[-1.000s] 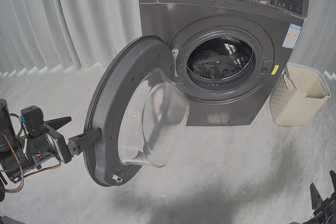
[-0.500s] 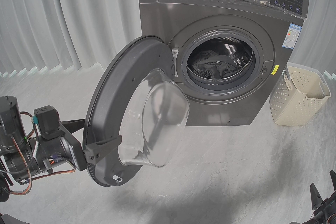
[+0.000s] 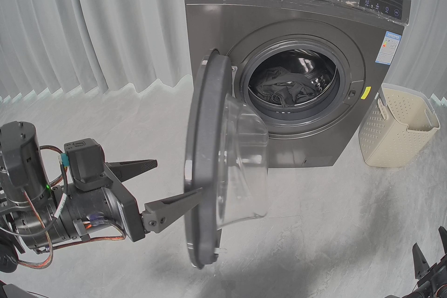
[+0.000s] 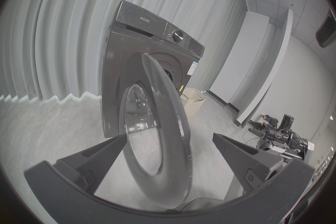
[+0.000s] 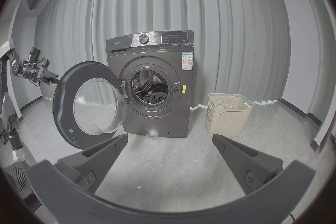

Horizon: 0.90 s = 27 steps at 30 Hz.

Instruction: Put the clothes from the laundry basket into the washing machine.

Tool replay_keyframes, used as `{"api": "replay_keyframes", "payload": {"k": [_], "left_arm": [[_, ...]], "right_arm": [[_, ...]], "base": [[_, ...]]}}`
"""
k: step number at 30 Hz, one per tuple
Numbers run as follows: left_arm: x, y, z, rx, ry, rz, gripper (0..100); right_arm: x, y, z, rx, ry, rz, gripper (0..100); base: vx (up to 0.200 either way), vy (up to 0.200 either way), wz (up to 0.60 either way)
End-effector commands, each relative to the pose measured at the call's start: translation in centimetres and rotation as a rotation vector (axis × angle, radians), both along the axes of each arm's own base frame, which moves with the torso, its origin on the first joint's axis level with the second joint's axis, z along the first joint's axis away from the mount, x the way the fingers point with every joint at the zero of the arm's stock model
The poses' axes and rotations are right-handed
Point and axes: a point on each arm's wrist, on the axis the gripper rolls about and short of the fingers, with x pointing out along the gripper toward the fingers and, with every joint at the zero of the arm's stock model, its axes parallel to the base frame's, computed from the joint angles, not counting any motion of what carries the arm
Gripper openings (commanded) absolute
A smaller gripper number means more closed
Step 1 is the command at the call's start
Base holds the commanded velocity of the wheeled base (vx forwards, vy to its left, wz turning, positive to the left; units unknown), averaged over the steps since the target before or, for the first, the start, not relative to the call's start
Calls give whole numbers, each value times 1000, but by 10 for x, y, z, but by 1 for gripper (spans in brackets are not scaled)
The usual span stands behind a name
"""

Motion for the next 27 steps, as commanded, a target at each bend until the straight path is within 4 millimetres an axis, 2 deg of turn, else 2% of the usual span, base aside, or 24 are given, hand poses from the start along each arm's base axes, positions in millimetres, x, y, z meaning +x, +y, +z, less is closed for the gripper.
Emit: {"api": "replay_keyframes", "payload": {"k": [1,7,13,16,21,23,27], "left_arm": [[-9,7,7,-24,-30,3,100],[-18,23,16,-54,-72,42,100],[-10,27,-1,-3,-22,88,100],[9,15,-16,46,35,90,100],[29,1,-21,39,31,89,100],[46,-11,-25,28,14,103,100],[67,-25,-31,20,-2,118,100]], "right_arm": [[0,0,-3,0,2,0,100],[0,0,-3,0,2,0,100],[0,0,-3,0,2,0,100],[0,0,-3,0,2,2,100],[0,0,-3,0,2,2,100],[0,0,-3,0,2,2,100],[0,0,-3,0,2,0,100]], "base": [[0,0,0],[0,0,0],[0,0,0],[0,0,0],[0,0,0],[0,0,0],[0,0,0]]}}
